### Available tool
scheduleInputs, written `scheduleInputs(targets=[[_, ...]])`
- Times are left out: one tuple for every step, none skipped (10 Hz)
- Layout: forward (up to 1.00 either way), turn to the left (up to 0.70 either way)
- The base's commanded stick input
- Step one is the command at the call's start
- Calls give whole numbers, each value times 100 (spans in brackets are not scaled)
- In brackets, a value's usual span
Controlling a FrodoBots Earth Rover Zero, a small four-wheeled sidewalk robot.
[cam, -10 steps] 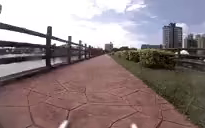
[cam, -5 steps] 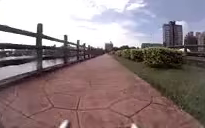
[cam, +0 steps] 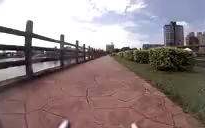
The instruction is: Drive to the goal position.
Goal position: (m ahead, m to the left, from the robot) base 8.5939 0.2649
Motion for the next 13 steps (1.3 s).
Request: scheduleInputs(targets=[[100, 0], [100, 0], [100, 0], [100, 0], [100, 0], [100, 0], [100, 0], [100, 0], [100, 0], [100, 0], [100, 0], [100, -1], [100, -4]])
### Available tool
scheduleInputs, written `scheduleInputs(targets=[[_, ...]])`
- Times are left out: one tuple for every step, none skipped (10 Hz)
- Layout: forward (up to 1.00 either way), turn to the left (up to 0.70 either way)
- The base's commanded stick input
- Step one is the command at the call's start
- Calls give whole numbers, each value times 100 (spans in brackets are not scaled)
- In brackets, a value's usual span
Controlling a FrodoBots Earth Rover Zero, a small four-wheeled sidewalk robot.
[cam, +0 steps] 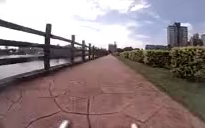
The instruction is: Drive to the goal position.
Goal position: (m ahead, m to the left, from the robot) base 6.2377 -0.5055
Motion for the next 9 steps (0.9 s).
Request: scheduleInputs(targets=[[100, -2], [100, -1], [100, 0], [100, 0], [100, 0], [100, 0], [100, 0], [100, 0], [100, 0]])
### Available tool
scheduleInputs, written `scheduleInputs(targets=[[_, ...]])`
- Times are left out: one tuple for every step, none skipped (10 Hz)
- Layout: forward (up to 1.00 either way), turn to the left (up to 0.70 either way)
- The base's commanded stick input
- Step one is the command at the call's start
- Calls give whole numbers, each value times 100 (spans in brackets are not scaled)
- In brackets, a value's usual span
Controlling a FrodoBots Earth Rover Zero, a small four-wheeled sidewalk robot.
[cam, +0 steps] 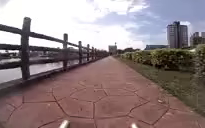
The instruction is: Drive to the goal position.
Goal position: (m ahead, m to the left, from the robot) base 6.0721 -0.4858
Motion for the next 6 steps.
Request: scheduleInputs(targets=[[100, 0], [100, 0], [100, 0], [100, 0], [100, 0], [100, 0]])
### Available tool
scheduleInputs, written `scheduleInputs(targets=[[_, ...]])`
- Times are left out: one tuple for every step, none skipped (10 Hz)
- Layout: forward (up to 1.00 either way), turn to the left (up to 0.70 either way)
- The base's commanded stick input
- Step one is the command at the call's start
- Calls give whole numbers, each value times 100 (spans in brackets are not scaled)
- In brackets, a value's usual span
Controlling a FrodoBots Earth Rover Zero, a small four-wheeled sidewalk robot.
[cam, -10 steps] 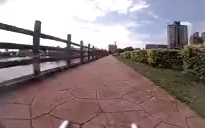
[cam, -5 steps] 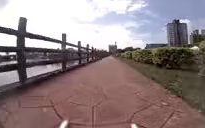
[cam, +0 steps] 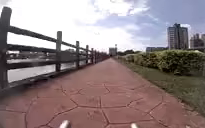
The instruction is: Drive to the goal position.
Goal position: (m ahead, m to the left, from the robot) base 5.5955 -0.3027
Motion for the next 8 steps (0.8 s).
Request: scheduleInputs(targets=[[100, 0], [100, 0], [100, 0], [100, 0], [100, 0], [100, 0], [100, 0], [100, 0]])
